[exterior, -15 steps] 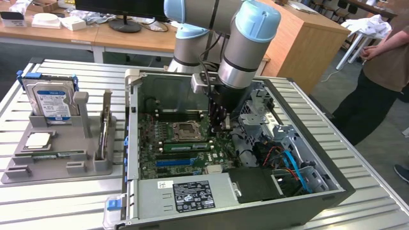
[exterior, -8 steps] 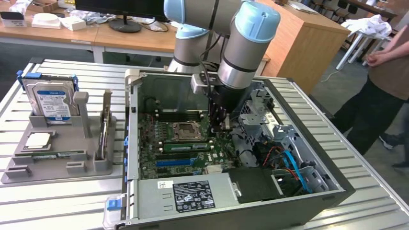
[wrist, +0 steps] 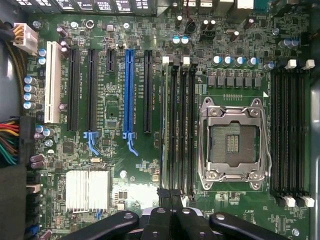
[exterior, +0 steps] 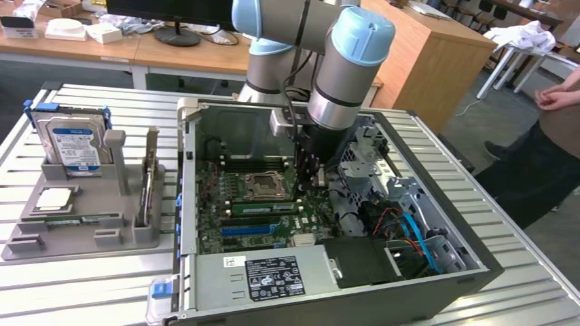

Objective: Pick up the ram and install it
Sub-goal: 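Press down the ram until it locks into place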

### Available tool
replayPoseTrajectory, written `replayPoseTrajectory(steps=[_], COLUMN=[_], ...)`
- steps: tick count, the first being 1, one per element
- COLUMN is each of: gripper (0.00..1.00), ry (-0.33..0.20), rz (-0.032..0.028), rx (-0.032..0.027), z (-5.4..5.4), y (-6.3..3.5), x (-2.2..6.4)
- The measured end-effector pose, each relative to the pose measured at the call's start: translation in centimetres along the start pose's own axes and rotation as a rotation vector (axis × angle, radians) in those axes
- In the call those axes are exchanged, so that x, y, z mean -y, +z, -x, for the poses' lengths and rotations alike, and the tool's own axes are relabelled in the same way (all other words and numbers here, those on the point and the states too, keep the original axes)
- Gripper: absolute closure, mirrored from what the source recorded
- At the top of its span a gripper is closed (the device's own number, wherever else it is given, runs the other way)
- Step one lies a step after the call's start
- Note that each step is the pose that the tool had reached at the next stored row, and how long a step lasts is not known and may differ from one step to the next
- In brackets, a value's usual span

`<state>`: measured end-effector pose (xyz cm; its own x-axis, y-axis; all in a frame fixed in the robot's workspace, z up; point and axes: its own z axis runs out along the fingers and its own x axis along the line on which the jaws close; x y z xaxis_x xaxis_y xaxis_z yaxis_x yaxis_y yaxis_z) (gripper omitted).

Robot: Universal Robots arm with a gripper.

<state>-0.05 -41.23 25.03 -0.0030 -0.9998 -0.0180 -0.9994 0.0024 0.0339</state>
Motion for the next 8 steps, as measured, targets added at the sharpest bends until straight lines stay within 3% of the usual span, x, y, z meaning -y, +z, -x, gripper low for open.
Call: replayPoseTrajectory(steps=[8], gripper=[0.9], ry=[0.0], rz=[0.0001], rx=[-0.0003], z=[-0.01], y=[0.51], x=[0.02])
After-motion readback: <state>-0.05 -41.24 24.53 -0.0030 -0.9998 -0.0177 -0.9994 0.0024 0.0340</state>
